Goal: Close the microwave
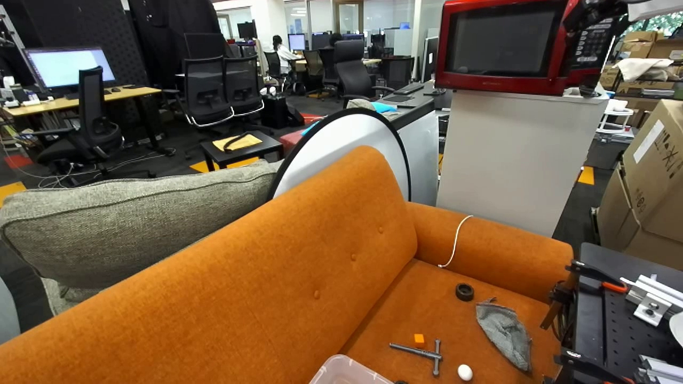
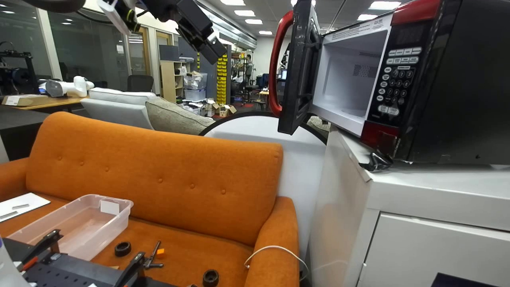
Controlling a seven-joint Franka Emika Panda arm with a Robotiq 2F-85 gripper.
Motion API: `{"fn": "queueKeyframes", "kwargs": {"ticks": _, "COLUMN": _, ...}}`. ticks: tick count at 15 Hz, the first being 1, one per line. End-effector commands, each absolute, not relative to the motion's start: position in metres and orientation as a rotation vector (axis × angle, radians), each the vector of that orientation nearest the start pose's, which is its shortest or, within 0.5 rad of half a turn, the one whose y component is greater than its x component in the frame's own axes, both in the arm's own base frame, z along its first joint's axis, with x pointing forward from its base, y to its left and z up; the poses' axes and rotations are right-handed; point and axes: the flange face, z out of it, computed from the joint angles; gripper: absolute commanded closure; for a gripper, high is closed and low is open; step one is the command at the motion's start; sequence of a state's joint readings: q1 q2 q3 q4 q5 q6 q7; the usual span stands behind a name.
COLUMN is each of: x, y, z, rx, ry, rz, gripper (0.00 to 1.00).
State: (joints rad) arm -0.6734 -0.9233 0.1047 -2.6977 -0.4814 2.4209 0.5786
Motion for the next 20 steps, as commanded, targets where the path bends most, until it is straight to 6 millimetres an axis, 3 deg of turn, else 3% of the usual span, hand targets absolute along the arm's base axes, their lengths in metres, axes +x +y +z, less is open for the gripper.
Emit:
{"fn": "queueKeyframes", "kwargs": {"ticks": 1, "x": 0.276, "y": -0.176, "z": 0.560, "rx": 2.251, "ry": -1.099, "rz": 0.802, "gripper": 0.00}}
{"fn": "queueKeyframes", "kwargs": {"ticks": 12, "x": 0.279, "y": -0.175, "z": 0.559, "rx": 2.242, "ry": -1.102, "rz": 0.799, "gripper": 0.00}}
{"fn": "queueKeyframes", "kwargs": {"ticks": 20, "x": 0.287, "y": -0.185, "z": 0.558, "rx": 2.058, "ry": -1.111, "rz": 0.974, "gripper": 0.00}}
